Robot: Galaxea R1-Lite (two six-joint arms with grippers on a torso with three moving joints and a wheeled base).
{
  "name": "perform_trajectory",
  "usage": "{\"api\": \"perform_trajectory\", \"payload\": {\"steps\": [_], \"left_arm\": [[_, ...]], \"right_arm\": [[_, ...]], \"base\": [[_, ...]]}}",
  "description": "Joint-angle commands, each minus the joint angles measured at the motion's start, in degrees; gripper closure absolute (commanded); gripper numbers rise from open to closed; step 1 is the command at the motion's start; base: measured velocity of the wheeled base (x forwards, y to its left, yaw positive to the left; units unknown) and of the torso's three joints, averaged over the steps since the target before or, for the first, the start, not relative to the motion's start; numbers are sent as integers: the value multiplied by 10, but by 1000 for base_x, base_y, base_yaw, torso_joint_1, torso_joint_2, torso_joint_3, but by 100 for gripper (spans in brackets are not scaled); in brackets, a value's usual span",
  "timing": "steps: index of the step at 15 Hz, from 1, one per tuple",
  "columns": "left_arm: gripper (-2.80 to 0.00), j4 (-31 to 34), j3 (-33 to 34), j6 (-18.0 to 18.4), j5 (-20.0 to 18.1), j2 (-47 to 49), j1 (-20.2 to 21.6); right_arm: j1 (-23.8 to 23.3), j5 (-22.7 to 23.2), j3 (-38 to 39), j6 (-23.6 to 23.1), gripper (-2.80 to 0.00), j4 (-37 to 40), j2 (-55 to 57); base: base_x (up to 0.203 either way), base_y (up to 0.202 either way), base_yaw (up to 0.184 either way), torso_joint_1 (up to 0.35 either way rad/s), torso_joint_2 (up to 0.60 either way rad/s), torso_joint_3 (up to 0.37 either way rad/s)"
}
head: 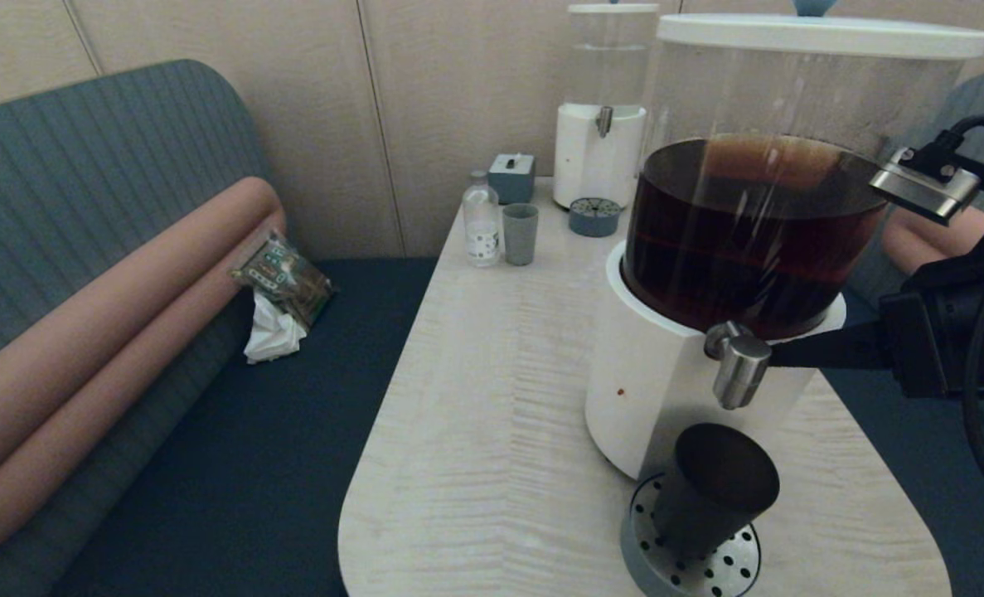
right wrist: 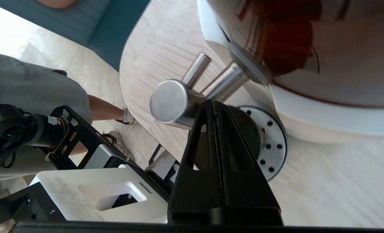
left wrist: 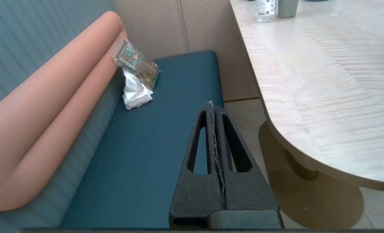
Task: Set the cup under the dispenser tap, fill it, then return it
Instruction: Turn on the faucet
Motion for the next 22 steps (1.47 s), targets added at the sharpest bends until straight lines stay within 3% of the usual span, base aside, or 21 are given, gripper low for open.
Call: {"api": "perform_trajectory", "payload": {"steps": [1, 22], "left_arm": [[0, -1, 23, 1, 0, 1, 0], [0, -1, 23, 1, 0, 1, 0]], "right_arm": [[0, -1, 7, 0, 0, -7, -5], [-9, 3, 57, -7, 0, -111, -21]], "base": [[0, 0, 0, 0, 0, 0], [0, 0, 0, 0, 0, 0]]}}
